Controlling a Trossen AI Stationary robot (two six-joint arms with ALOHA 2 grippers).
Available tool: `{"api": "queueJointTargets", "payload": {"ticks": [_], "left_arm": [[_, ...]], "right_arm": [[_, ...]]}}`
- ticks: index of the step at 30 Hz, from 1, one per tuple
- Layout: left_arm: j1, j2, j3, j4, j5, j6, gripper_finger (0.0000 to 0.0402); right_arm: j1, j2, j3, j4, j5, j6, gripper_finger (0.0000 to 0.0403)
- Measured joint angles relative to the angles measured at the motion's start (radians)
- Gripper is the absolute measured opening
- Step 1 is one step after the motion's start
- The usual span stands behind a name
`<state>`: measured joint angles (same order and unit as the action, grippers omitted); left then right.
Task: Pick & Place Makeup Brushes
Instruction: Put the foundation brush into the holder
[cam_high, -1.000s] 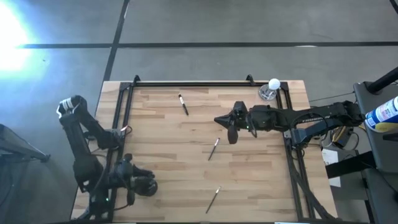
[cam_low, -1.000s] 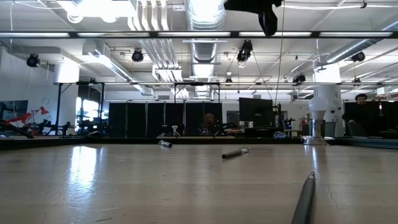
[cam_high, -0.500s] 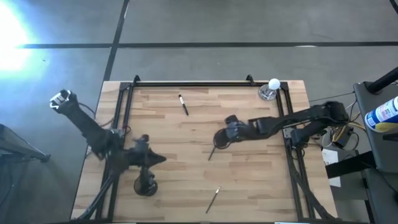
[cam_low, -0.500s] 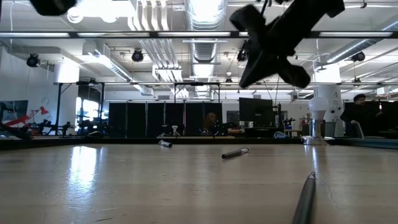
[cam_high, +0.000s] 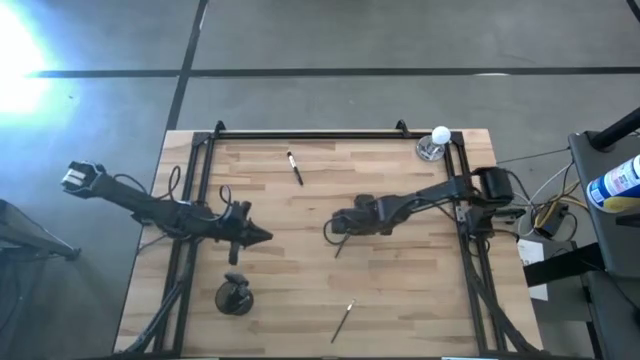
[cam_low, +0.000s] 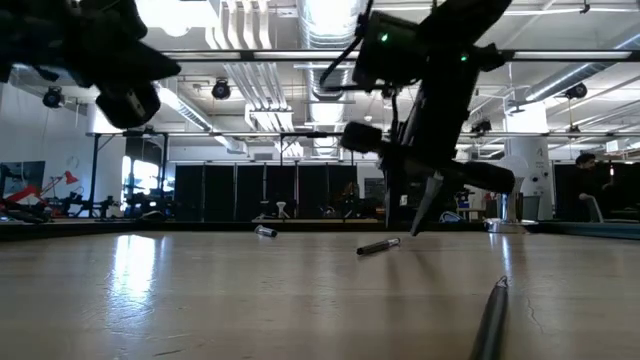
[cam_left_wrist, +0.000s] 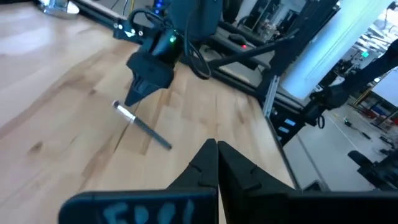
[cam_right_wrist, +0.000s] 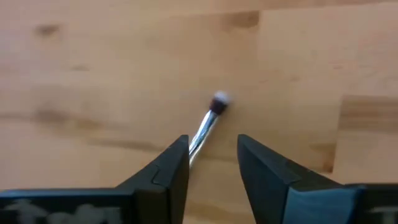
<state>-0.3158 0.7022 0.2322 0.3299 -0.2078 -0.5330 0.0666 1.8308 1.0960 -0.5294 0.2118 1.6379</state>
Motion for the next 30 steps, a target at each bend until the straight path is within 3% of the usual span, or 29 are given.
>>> {"api": "queueJointTargets", "payload": {"ticks": [9,17,20,26,30], "left_arm": [[0.0,-0.039,-0.031,-0.009,0.002,0.004,0.0],[0.015,-0.076,-0.023,-0.11,0.018,-0.045,0.0],[0.033,-0.094,-0.022,-0.119,0.052,-0.046,0.0],[0.076,-0.134,-0.017,-0.13,0.093,-0.139,0.0003],[0.099,-0.158,0.005,-0.129,0.118,-0.194,0.0029]], "right_arm": [[-0.036,0.172,0.195,-0.18,0.023,0.013,0.0131],[-0.036,0.276,0.361,-0.319,0.031,-0.035,0.0051],[-0.037,0.28,0.384,-0.307,0.037,-0.066,0.0018],[-0.037,0.237,0.387,-0.256,0.082,-0.138,0.0014],[-0.03,0.17,0.386,-0.157,0.16,-0.228,0.0013]]}}
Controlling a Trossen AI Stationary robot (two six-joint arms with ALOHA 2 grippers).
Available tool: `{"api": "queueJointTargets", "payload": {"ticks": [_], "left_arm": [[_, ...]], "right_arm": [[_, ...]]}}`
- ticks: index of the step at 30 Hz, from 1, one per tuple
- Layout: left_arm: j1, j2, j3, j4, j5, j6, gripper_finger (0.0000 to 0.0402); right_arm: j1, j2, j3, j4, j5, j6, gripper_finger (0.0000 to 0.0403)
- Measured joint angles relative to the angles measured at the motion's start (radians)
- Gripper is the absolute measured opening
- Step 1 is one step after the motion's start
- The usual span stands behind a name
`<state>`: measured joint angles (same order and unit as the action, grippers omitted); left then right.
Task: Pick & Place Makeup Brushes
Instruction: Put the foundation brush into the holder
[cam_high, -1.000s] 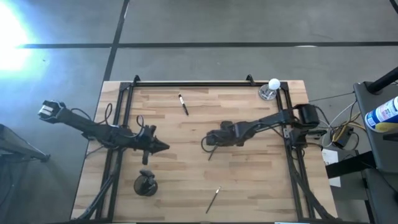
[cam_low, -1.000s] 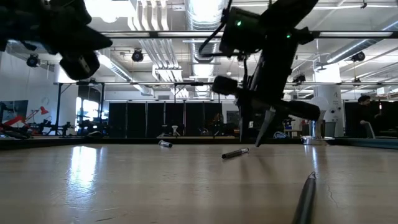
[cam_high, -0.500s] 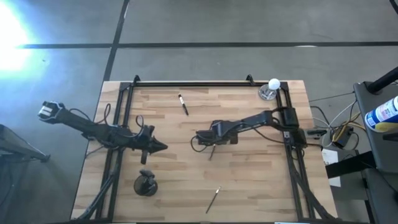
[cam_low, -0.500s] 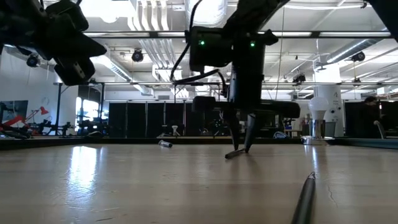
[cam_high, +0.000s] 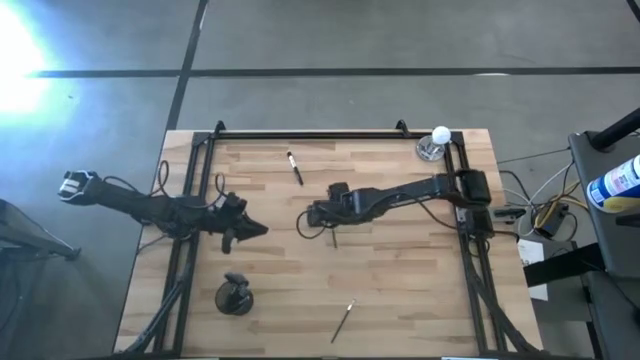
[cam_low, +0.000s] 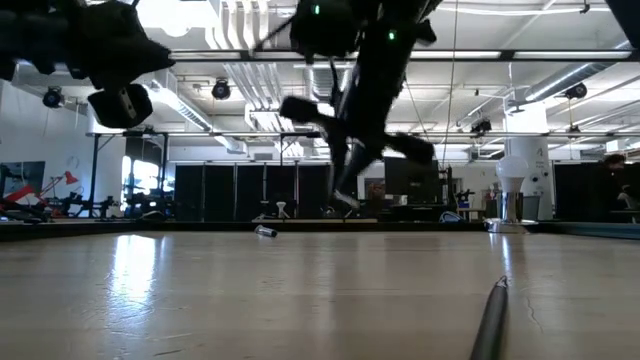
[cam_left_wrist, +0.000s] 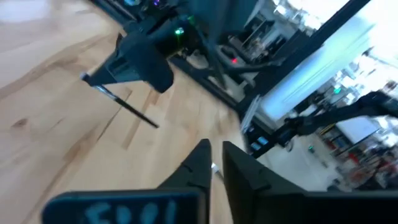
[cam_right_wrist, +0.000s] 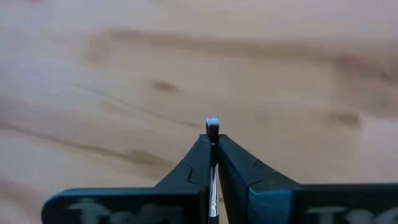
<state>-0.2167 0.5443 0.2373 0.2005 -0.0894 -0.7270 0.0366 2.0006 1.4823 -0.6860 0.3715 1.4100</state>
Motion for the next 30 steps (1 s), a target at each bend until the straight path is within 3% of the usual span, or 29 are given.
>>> {"api": "queueJointTargets", "payload": {"ticks": [7,10,18,30], "left_arm": [[0.017,-0.01,0.065,0.02,-0.027,-0.049,0.0103],[0.022,0.0,0.098,0.049,-0.061,-0.049,0.0124],[0.047,0.058,0.175,0.142,-0.105,-0.019,0.0135],[0.061,0.227,0.328,0.181,-0.12,0.074,0.0135]], "right_arm": [[0.042,-0.135,-0.003,0.344,0.196,-0.265,0.0013],[0.058,-0.176,-0.003,0.523,0.223,-0.433,0.0013],[0.085,-0.208,-0.002,0.946,0.162,-0.773,0.0012],[0.086,-0.209,0.034,1.018,0.042,-0.847,0.0012]]}}
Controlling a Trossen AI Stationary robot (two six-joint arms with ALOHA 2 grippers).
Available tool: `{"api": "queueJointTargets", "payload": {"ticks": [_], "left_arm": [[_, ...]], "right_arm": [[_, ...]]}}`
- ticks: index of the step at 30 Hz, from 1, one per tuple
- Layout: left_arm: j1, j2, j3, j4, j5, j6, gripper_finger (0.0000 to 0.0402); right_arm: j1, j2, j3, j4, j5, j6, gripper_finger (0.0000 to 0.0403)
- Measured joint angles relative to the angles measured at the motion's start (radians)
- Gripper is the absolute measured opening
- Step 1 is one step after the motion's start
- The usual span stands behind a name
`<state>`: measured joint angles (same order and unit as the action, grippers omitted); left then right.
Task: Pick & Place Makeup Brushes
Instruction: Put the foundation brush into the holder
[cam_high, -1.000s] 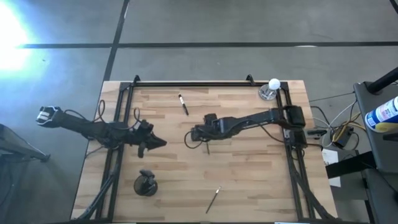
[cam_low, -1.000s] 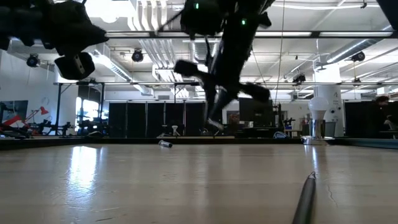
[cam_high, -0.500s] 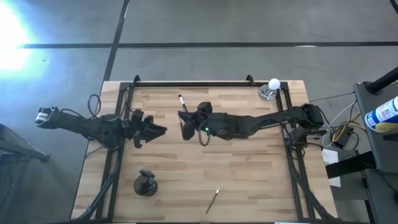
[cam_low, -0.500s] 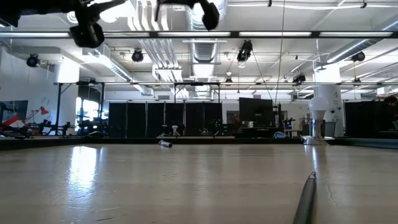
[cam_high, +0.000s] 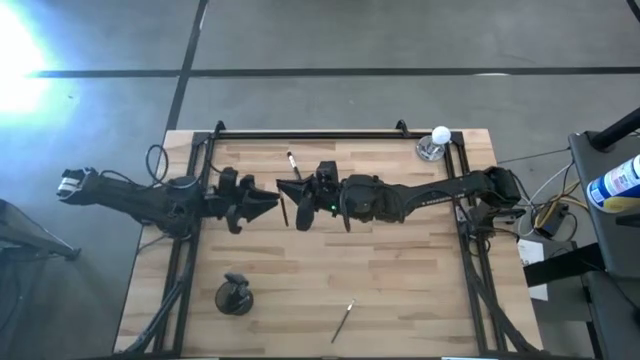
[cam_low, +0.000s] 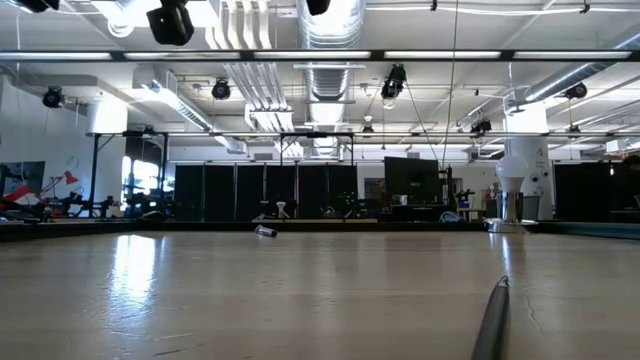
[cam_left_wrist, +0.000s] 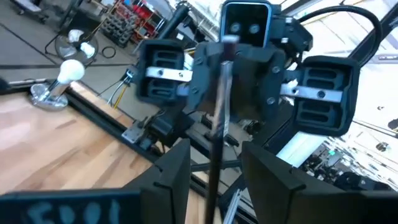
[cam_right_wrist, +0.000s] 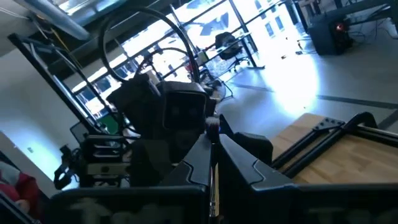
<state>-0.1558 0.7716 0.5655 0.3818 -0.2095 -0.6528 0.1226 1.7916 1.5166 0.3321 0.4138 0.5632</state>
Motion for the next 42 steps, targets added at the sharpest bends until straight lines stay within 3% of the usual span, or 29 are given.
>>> {"api": "queueJointTargets", "payload": {"ticks": [10,16,18,27,30,34,39,42], "left_arm": [[0.001,0.086,0.078,0.015,0.008,0.097,0.0125],[0.0,0.083,0.09,0.011,0.02,0.133,0.0027],[0.0,0.074,0.094,-0.014,0.021,0.139,0.0016],[-0.052,-0.004,0.2,-0.475,-0.027,0.123,0.0016],[-0.13,-0.013,0.229,-0.589,-0.069,0.095,0.0015],[-0.288,-0.016,0.233,-0.668,-0.154,0.035,0.0015],[-0.552,-0.008,0.232,-0.797,-0.368,-0.111,0.0015],[-0.734,0.014,0.232,-0.845,-0.526,-0.215,0.0015]], "right_arm": [[0.018,0.0,0.0,0.026,-0.033,-0.044,0.0012],[0.019,-0.001,0.0,0.023,-0.044,-0.037,0.0012],[0.019,-0.003,0.0,0.015,-0.045,-0.047,0.0014],[0.015,-0.098,0.003,-0.181,-0.019,-0.094,0.0079],[0.015,-0.119,0.0,-0.238,-0.014,-0.143,0.0082],[0.015,-0.142,0.0,-0.27,0.007,-0.176,0.0056],[0.015,-0.138,-0.001,-0.31,0.008,-0.179,0.0013],[0.015,-0.139,-0.001,-0.323,0.008,-0.179,0.0009]]}}
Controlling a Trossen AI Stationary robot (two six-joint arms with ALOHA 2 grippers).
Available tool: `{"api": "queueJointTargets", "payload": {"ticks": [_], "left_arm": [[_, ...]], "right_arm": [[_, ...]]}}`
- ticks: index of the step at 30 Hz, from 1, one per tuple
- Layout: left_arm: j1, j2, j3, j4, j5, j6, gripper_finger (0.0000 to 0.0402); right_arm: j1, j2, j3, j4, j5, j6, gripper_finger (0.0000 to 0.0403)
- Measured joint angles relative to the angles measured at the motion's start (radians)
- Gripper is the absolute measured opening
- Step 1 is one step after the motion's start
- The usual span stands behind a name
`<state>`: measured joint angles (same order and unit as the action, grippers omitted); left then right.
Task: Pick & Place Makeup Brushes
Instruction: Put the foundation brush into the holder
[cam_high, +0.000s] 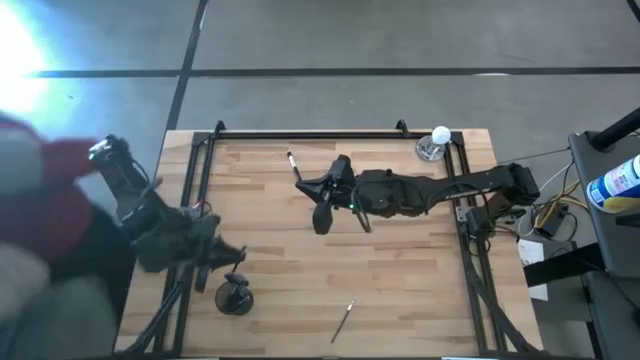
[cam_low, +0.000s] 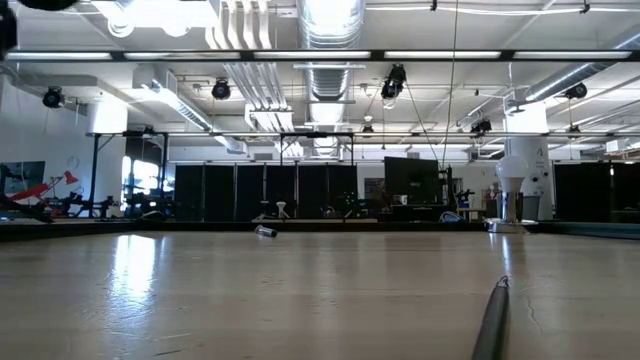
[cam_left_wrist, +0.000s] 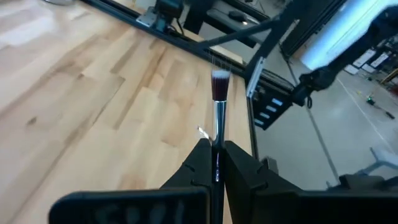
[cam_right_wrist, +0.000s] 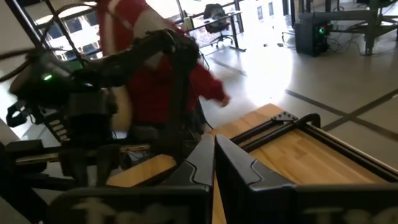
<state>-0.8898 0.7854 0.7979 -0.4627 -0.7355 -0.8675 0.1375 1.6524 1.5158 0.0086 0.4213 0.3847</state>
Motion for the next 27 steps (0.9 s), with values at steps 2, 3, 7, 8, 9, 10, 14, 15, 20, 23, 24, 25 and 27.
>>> {"api": "queueJointTargets", "payload": {"ticks": [2,3,7,8,9,10,14,15,20,23,24,25,27], "left_arm": [[-0.119,0.029,-0.002,-0.037,-0.114,-0.074,0.0015],[-0.173,0.047,-0.004,-0.056,-0.174,-0.118,0.0015],[-0.325,0.132,-0.032,-0.083,-0.353,-0.28,0.0015],[-0.344,0.156,-0.043,-0.084,-0.374,-0.314,0.0015],[-0.355,0.179,-0.052,-0.087,-0.382,-0.351,0.0015],[-0.361,0.203,-0.06,-0.086,-0.383,-0.384,0.0015],[-0.362,0.296,-0.097,-0.086,-0.379,-0.475,0.0015],[-0.362,0.317,-0.104,-0.087,-0.377,-0.494,0.0015],[-0.362,0.391,-0.135,-0.077,-0.376,-0.582,0.0015],[-0.362,0.418,-0.144,-0.068,-0.352,-0.601,0.002],[-0.363,0.422,-0.145,-0.069,-0.339,-0.609,0.0027],[-0.363,0.425,-0.146,-0.068,-0.325,-0.618,0.0035],[-0.363,0.425,-0.145,-0.069,-0.319,-0.635,0.0054]], "right_arm": [[0.0,0.0,0.0,-0.006,0.0,-0.005,0.0009],[0.0,0.0,0.0,-0.007,0.0,-0.008,0.0008],[0.0,0.001,0.0,-0.006,-0.001,-0.027,0.0008],[0.0,0.001,0.0,-0.006,-0.001,-0.03,0.0008],[0.0,0.001,0.0,-0.006,-0.002,-0.033,0.0008],[0.0,0.001,0.0,-0.006,-0.003,-0.039,0.0008],[0.0,0.001,0.0,-0.005,-0.002,-0.056,0.0008],[0.0,0.001,0.0,-0.006,-0.002,-0.056,0.0008],[0.0,0.001,-0.001,-0.006,-0.002,-0.056,0.0008],[0.0,0.001,-0.001,-0.013,-0.002,-0.056,0.0008],[0.0,0.001,-0.001,-0.014,-0.002,-0.056,0.0008],[0.0,0.001,-0.001,-0.015,-0.002,-0.056,0.0008],[0.0,0.001,-0.001,-0.022,-0.002,-0.056,0.0008]]}}
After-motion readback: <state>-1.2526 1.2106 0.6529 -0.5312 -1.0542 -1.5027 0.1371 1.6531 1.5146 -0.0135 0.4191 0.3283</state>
